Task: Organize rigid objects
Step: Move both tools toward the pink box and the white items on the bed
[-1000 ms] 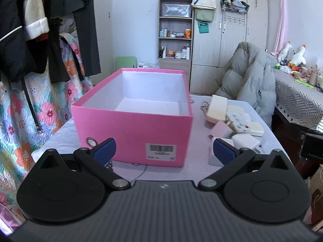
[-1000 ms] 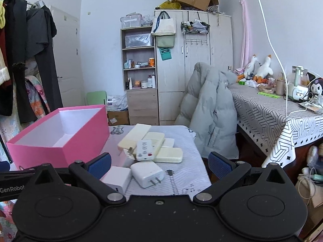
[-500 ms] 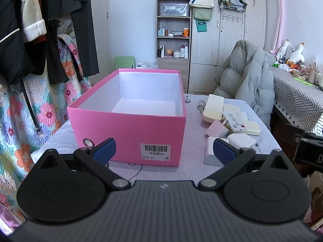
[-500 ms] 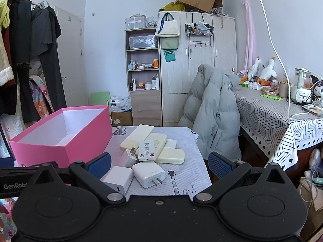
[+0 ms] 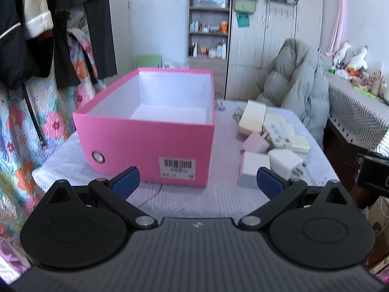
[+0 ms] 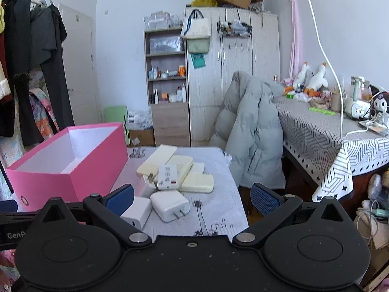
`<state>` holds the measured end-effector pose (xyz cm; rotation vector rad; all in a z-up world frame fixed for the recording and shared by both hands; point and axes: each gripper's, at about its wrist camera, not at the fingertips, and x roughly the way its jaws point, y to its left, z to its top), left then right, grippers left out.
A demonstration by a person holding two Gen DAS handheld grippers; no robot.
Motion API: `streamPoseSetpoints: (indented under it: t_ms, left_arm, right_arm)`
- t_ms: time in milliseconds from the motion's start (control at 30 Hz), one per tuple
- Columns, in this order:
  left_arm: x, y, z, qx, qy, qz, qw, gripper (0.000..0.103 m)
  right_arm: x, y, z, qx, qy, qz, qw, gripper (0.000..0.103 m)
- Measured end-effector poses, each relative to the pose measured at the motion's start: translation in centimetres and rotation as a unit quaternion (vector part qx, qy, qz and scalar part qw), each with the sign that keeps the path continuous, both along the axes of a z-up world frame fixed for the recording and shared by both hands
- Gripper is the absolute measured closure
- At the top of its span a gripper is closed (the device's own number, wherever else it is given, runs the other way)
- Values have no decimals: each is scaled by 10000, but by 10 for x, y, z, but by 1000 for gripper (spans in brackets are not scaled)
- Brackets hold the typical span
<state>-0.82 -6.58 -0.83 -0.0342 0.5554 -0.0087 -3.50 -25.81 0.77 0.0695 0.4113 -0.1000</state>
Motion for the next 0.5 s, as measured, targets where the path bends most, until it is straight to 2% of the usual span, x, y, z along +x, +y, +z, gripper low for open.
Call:
streamPoseSetpoints:
  t_ms: [67,300,500]
  left_arm:
    - [2,-1,2,30,157,13,9999,0]
    - [5,3,20,-5,270,22,9996,0]
    - [2,2,34,12,208,-111,9997,0]
  right_arm:
    - [5,1,3,-33,198,22,9998,0]
    - [8,3,20,-76,473,57,9988,0]
    - [6,2,31,-60,506,74,9987,0]
